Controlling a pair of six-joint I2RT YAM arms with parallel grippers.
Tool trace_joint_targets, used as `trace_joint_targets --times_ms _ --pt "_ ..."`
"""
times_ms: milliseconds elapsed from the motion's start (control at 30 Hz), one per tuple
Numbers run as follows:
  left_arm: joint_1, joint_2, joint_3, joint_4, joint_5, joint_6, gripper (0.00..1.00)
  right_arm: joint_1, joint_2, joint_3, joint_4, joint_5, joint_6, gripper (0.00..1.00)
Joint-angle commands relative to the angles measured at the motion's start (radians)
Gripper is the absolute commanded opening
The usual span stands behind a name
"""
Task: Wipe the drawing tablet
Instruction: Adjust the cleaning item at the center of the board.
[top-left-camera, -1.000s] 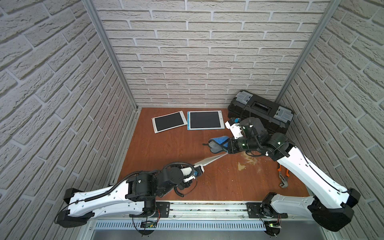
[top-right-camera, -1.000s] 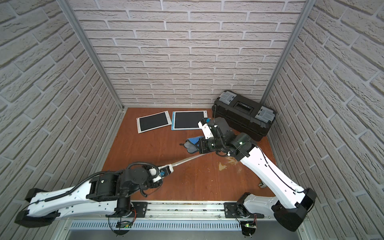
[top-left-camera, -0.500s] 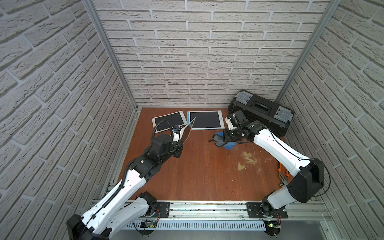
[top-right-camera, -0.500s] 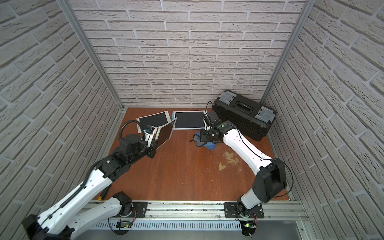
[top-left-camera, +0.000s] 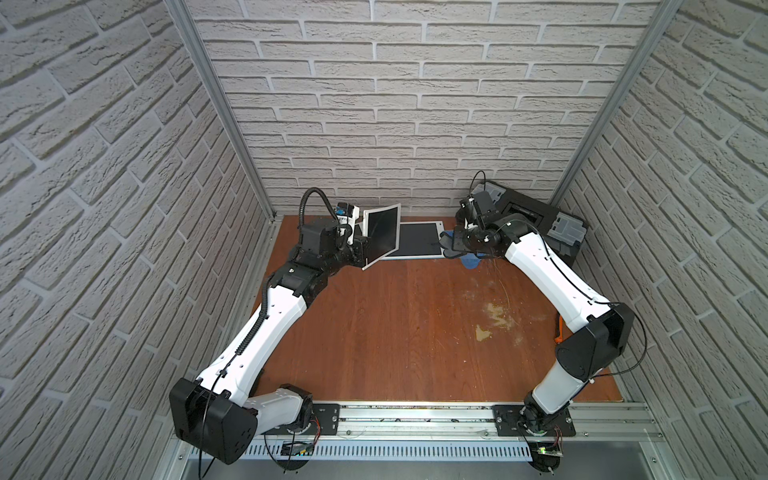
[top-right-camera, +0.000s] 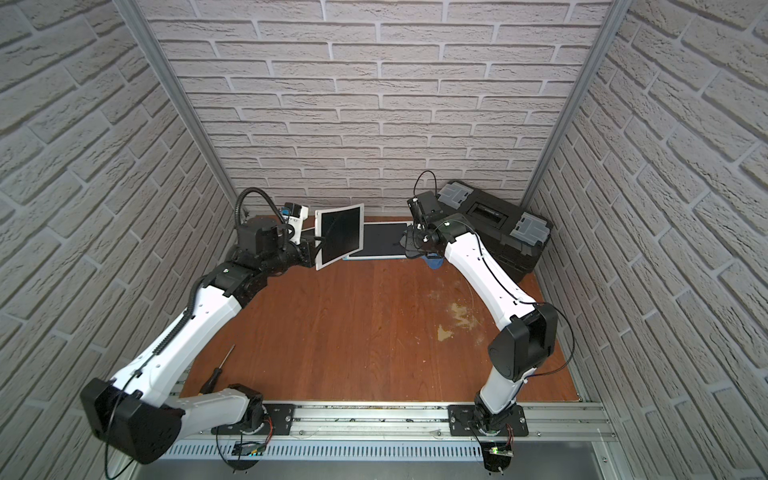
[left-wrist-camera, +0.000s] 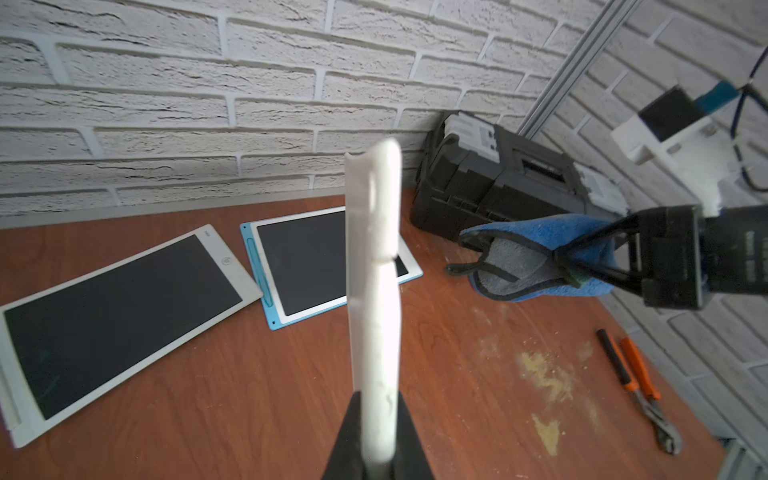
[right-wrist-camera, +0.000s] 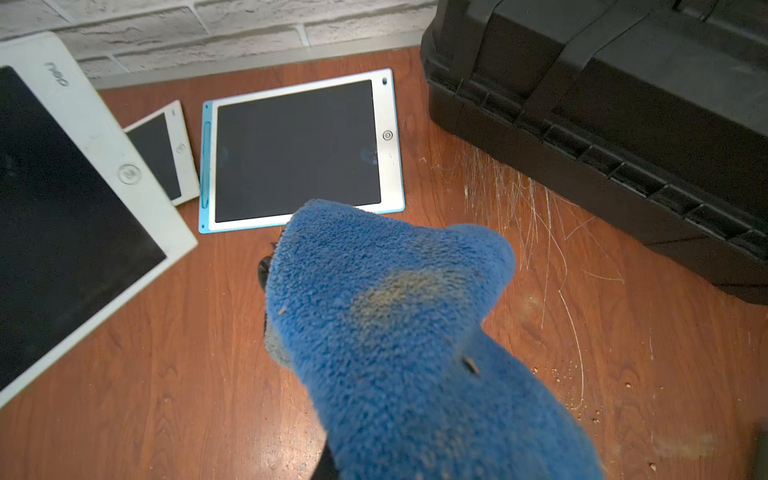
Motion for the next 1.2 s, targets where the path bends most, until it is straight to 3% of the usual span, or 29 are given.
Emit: trace_joint_targets --times_ms 0,167,333,433,633,800,1033,1100,1167 --pt "-0.007 -0.085 -0.041 0.052 0.062 -0.154 0.00 0.004 -0.084 -0.143 0.004 -0.015 0.014 0.03" --pt "-0.002 -0.307 -0.227 0.048 0.049 -0.339 0.00 -0.006 -0.244 -0.376 0.132 -0.095 0.028 0.03" --pt "0.000 -0.463 -0.277 -0.160 0.160 -0.467 0.00 -0.016 -0.205 -0.250 -0.017 -0.381 -0.056 0.03" --pt "0.000 -0.584 -0.388 -0.159 0.225 -0.587 0.00 -0.017 -0.180 -0.188 -0.091 -0.450 -0.082 0.03" --pt "0.003 -0.782 -0.518 -0.235 0.274 -0.714 0.00 -0.015 -0.195 -0.127 -0.189 -0.575 -0.124 0.03" --pt "0.003 -0.901 -0.593 -0.317 0.257 -0.733 0.00 -0.016 -0.192 -0.152 -0.159 -0.719 -0.120 0.03" --pt "0.003 -0.913 -0.592 -0.424 0.206 -0.682 0.00 -0.025 -0.076 -0.167 -0.142 -0.684 -0.142 0.03" --pt "0.003 -0.887 -0.590 -0.434 0.194 -0.658 0.00 -0.041 -0.009 -0.171 -0.129 -0.696 -0.151 0.09" --pt "0.003 -0.847 -0.608 -0.407 0.202 -0.646 0.00 -0.071 0.068 -0.169 -0.102 -0.734 -0.152 0.32"
